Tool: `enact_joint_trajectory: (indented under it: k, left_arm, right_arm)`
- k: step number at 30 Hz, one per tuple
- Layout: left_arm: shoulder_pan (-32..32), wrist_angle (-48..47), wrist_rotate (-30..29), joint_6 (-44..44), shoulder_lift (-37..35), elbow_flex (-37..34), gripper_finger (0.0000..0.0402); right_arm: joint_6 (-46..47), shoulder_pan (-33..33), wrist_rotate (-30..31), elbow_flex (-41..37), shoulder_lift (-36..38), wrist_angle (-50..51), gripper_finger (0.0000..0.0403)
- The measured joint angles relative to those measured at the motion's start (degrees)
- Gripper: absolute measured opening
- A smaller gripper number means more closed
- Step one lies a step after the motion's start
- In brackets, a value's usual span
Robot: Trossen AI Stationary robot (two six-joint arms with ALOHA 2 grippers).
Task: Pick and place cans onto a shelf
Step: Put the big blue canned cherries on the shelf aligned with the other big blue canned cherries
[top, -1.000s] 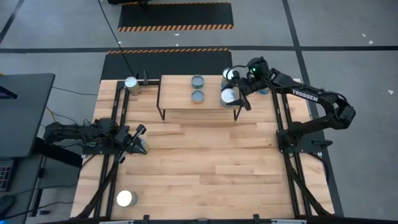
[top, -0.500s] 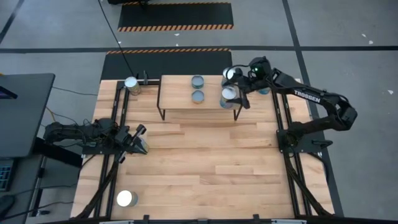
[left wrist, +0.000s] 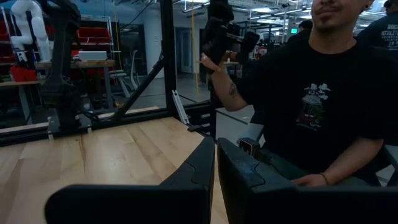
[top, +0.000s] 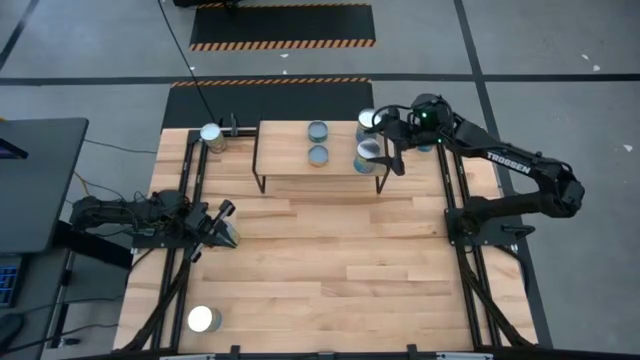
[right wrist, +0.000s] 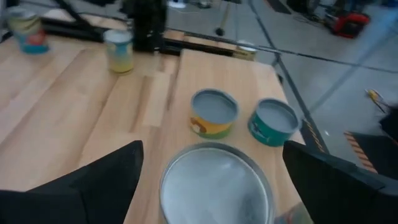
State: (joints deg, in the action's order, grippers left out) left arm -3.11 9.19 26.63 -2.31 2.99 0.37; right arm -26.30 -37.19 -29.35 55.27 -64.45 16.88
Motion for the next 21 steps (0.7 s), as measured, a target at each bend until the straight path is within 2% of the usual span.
enact_joint_trajectory:
  k: [4,7,15,21]
  left_arm:
    - [-0.02,0.0,0.0,-0.01,0.02,0.01,0.0027]
    - [0.0,0.0,0.0,-0.02,0.0,0.01,0.0027]
    - [0.0,0.0,0.0,-0.02,0.0,0.01,0.0027]
    - [-0.02,-0.01,0.0,0.01,0.0,-0.01,0.0027]
  right_arm:
    - [7.49,2.58,8.09,1.95,0.48,1.99,0.0376]
    - [11.46,3.81,9.93,4.73,0.04,6.27,0.0346]
    - [14.69,4.96,15.0,6.97,-1.96,11.11,0.0228]
    - [14.31,4.9,15.41,6.97,-3.98,11.15,0.0139]
